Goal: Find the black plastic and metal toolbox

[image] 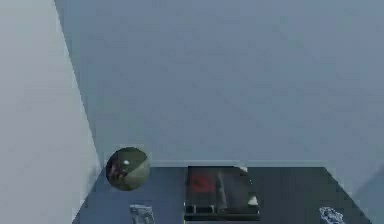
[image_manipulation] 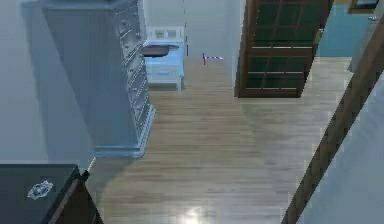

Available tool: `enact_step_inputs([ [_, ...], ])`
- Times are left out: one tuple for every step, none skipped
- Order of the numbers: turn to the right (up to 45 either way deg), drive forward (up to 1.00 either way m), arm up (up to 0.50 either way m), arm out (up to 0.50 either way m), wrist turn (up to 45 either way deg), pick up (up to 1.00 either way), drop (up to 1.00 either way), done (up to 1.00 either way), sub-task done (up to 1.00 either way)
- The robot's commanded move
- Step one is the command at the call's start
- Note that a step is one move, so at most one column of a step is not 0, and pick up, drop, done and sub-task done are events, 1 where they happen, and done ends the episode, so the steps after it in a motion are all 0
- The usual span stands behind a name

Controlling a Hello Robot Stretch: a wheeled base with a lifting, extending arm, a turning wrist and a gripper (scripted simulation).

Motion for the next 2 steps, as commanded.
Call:
enact_step_inputs([
  [45.0,0.00,0.00,0.00,0.0,0.00,0.00,0.00,0.00],
  [45.0,0.00,0.00,0.00,0.0,0.00,0.00,0.00,0.00],
])
